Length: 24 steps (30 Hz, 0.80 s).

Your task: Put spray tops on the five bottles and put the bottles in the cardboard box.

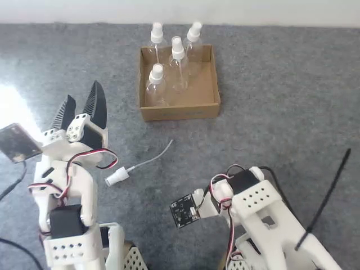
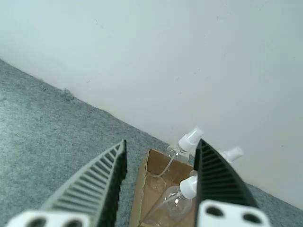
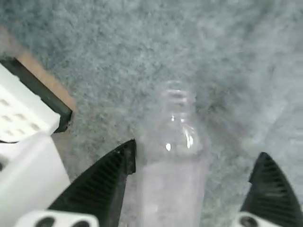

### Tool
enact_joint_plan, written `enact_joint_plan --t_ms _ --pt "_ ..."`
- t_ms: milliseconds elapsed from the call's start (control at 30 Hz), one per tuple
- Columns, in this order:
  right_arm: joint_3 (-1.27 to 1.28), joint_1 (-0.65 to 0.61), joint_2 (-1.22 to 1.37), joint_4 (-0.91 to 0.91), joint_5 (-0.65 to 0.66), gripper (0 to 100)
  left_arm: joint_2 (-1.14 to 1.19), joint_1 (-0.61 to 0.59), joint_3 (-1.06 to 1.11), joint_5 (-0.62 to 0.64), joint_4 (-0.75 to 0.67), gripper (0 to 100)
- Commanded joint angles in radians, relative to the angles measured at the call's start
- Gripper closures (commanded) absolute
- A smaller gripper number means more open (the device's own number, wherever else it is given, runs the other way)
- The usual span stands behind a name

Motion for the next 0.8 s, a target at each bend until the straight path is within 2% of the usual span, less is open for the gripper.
enact_joint_plan --t_ms 0,200,300,400,533,767 --pt "-0.011 -0.001 0.093 -0.058 0.015 70.4 -0.011 -0.003 -0.018 0.003 -0.032 78" --pt "-0.012 -0.001 0.114 -0.065 0.011 82.8 -0.011 -0.003 -0.018 0.003 -0.032 78" --pt "-0.012 -0.001 0.114 -0.065 0.009 85.8 -0.011 -0.002 -0.018 0.003 -0.032 78" --pt "-0.017 -0.008 0.114 -0.065 -0.048 83.8 -0.011 -0.002 -0.018 0.003 -0.032 78" --pt "-0.078 -0.01 0.125 -0.065 -0.17 76.3 -0.011 -0.002 -0.018 0.003 -0.032 78" --pt "-0.064 -0.07 0.127 -0.065 -0.189 75.3 -0.011 -0.003 -0.018 0.003 -0.032 78"
